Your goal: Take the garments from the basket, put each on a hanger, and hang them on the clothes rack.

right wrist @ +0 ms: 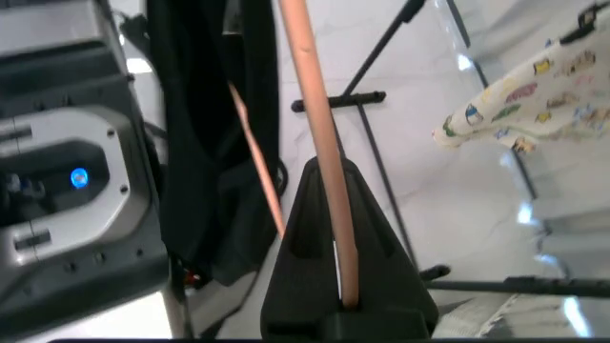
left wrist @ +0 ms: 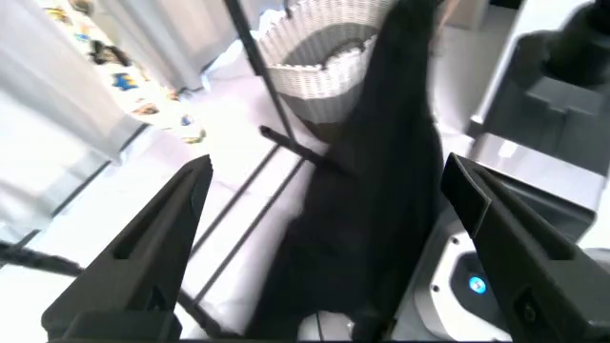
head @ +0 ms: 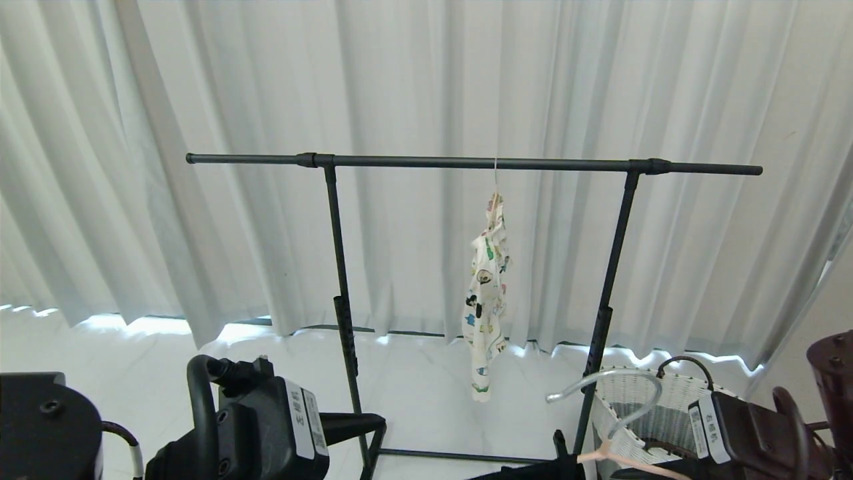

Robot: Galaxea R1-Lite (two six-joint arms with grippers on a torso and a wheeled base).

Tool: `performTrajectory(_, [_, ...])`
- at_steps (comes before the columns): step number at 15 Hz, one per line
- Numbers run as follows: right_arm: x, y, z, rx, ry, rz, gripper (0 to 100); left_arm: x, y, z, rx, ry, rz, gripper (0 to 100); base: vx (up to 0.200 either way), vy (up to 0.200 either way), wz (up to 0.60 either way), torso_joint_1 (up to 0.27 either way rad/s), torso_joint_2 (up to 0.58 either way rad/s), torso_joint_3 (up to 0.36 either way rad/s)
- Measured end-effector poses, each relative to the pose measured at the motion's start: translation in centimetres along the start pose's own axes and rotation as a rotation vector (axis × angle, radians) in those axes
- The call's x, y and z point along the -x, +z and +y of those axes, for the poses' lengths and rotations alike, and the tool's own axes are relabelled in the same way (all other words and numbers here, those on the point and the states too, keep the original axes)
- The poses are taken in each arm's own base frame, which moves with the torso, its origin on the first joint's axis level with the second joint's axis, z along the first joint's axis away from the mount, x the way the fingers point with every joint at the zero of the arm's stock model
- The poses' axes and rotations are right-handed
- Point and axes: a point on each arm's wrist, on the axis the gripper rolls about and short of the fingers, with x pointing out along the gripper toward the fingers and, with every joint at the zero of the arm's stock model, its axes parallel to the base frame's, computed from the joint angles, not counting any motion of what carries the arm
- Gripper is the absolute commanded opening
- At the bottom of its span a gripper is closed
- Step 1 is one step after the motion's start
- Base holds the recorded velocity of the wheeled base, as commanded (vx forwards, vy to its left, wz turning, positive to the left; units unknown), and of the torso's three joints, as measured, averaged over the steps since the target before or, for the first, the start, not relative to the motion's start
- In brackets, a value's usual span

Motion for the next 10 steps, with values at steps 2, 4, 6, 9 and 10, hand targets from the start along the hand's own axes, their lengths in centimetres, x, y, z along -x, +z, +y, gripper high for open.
performTrajectory(2, [-0.1, 0.0, 0.3, 0.023, 0.018, -0.002, 0, -0.2, 0.1, -0.2, -0.007, -0.037, 0.001, 100, 0.0, 0.0, 0.0, 0.0, 0.0, 0.0])
performTrajectory(4, [-0.3, 0.2, 0.5, 0.033, 0.032, -0.003, 0, -0.7, 0.6, -0.5, -0.016, -0.06, -0.001, 100, 0.0, 0.0, 0.0, 0.0, 0.0, 0.0])
performTrajectory(6, [-0.5, 0.6, 0.6, 0.046, 0.044, -0.012, 0, -1.6, 0.9, -1.0, -0.027, -0.085, 0.016, 100, 0.0, 0.0, 0.0, 0.0, 0.0, 0.0])
performTrajectory(9, [-0.6, 1.4, 0.7, 0.063, 0.055, -0.029, 0, -3.1, 0.6, -1.2, -0.028, -0.099, 0.066, 100, 0.0, 0.0, 0.0, 0.0, 0.0, 0.0])
performTrajectory(10, [-0.7, 1.5, 0.8, 0.066, 0.06, -0.029, 0, -3.6, 0.7, -1.2, -0.027, -0.1, 0.077, 100, 0.0, 0.0, 0.0, 0.0, 0.0, 0.0])
